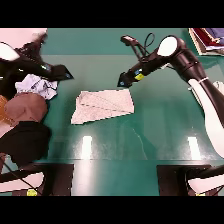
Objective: Fold the shirts.
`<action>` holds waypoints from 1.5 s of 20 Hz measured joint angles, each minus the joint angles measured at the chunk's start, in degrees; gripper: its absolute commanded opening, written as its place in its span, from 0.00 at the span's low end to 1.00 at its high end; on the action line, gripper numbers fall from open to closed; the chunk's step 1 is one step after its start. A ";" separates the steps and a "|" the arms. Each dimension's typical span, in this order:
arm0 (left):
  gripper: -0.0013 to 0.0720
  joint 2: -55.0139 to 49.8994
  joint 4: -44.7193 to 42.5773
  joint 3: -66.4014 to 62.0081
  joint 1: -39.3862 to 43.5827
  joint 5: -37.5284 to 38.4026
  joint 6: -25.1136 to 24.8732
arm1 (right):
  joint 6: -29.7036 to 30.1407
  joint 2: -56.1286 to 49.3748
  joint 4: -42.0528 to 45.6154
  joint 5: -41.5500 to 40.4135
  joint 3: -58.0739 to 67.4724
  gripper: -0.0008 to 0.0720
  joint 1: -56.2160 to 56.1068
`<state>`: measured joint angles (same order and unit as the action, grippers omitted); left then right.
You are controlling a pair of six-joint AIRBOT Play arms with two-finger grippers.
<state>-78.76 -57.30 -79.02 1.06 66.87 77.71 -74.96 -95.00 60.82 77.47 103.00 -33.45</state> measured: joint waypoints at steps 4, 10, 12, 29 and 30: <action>0.67 -8.31 1.29 0.98 4.04 -2.21 -1.07 | -1.46 1.57 0.22 4.46 0.00 0.65 3.21; 0.67 -14.64 3.85 0.46 5.46 -1.79 -2.73 | -2.10 2.89 0.35 6.86 -0.02 0.65 4.57; 0.67 -15.34 3.85 0.46 5.75 -1.33 -3.50 | -2.21 2.95 0.46 6.86 0.00 0.65 4.74; 0.05 -1.99 -4.17 5.42 6.34 9.84 -12.15 | -4.26 3.30 0.79 15.65 -0.24 0.62 10.95; 0.35 -0.20 -4.74 7.26 6.36 11.04 -12.48 | -4.33 3.54 0.79 15.87 -0.81 0.62 11.61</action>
<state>-78.96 -62.04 -71.77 7.42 77.91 65.23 -79.29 -91.46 61.60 93.34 102.19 -21.85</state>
